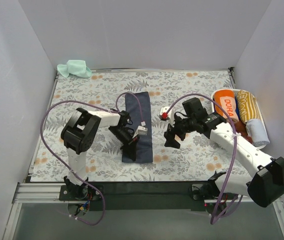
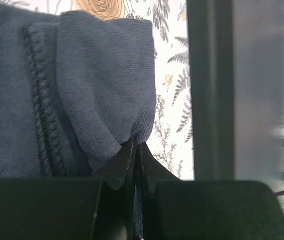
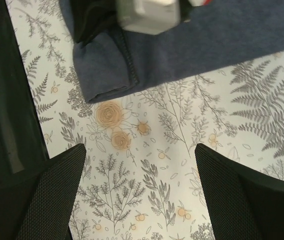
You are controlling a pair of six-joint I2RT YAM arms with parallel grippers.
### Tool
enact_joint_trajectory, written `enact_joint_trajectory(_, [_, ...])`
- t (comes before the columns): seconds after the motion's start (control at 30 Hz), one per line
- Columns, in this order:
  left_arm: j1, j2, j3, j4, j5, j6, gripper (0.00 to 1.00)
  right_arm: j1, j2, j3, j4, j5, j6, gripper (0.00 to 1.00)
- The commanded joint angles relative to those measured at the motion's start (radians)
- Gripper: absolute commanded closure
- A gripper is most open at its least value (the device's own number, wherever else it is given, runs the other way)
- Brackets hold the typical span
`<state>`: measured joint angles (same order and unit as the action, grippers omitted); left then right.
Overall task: Roll the towels
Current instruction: Roll the towel
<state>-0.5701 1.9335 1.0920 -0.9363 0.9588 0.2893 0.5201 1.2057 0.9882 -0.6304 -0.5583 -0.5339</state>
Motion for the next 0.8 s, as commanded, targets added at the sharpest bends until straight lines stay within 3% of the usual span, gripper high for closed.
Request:
enact_joint_trajectory(0.0, [0.048, 0.103, 0.055, -0.136, 0.081, 0.112, 1.0, 0.09, 0.008, -0.017, 0.024, 0.037, -0.07, 0.21])
enact_joint_trajectory(0.23, [0.099, 0.232, 0.121, -0.19, 0.104, 0.119, 1.0, 0.348, 0.167, 0.02, 0.133, 0.142, -0.029, 0.21])
enact_joint_trajectory(0.4, [0.108, 0.269, 0.14, -0.214, 0.098, 0.128, 1.0, 0.51, 0.267, -0.042, 0.382, 0.215, 0.037, 0.2])
enact_joint_trajectory(0.6, [0.128, 0.291, 0.151, -0.217, 0.095, 0.132, 1.0, 0.57, 0.336, -0.126, 0.589, 0.317, 0.038, 0.21])
enact_joint_trajectory(0.77, [0.144, 0.306, 0.18, -0.229, 0.098, 0.137, 1.0, 0.572, 0.391, -0.184, 0.653, 0.345, 0.008, 0.31])
